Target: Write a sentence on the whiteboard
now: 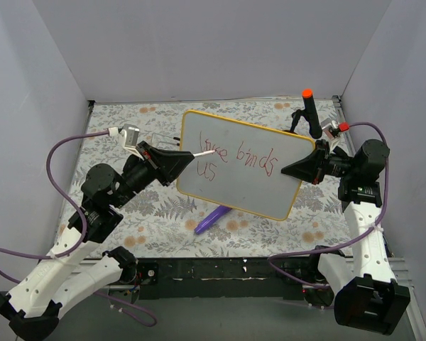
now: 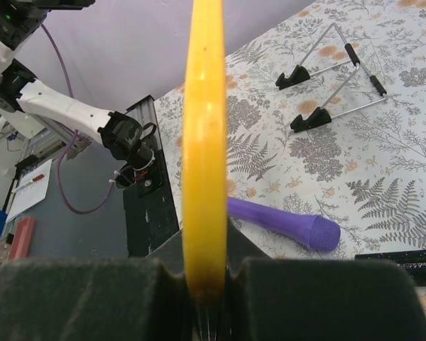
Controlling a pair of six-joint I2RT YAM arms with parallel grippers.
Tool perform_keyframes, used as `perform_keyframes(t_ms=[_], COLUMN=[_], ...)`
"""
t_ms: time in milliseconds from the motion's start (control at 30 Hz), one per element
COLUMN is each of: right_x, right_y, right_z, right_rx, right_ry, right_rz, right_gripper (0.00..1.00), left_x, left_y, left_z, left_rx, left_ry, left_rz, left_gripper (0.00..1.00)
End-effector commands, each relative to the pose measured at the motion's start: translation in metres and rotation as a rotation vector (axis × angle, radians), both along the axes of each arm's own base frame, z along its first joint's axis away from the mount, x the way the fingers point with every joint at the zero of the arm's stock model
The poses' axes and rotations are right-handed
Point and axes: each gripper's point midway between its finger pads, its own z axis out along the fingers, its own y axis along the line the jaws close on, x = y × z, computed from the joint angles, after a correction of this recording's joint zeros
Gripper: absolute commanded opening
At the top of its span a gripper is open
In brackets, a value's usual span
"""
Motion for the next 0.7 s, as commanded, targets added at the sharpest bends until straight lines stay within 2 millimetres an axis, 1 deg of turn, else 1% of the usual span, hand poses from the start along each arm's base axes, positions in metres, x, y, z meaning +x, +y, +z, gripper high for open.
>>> perform_keyframes(t_ms=[0,100,300,333,500,567,667], right_x=[-0.005,-0.003,-0.002,-0.003,-0.002,-0.002,0.002], right_y=[-0.001,-0.002,-0.002,-0.002,-0.003,-0.003,-0.003], right_z=[0.014,0.014,0.009,0.009,0.008,0.007,0.005], right_rx=[-0.013,-0.013,-0.014,-0.015,-0.015,-0.015,-0.012], right_ry=[-0.08,-0.075,-0.059,-0.059,-0.051,-0.05,-0.036], right_rz=[0.008,0.013,0.045,0.053,0.069,0.074,0.071], right_gripper=[0.01,0.01,0.01,0.01,0.01,0.01,0.01], left_x=[-0.008,-0.008,-0.005,-0.005,-0.004,-0.006,-0.007], left_y=[0.006,0.007,0.008,0.008,0.005,0.001,-0.006], left_z=[0.006,-0.002,-0.024,-0.031,-0.04,-0.04,-0.047], left_rx=[0.02,0.054,0.131,0.142,0.193,0.202,0.238], left_ry=[-0.029,-0.03,-0.02,-0.014,-0.039,-0.047,-0.057], left_rz=[-0.004,0.003,0.014,0.013,-0.005,-0.028,-0.071], left_gripper=[0.0,0.0,0.0,0.0,0.0,0.0,0.0])
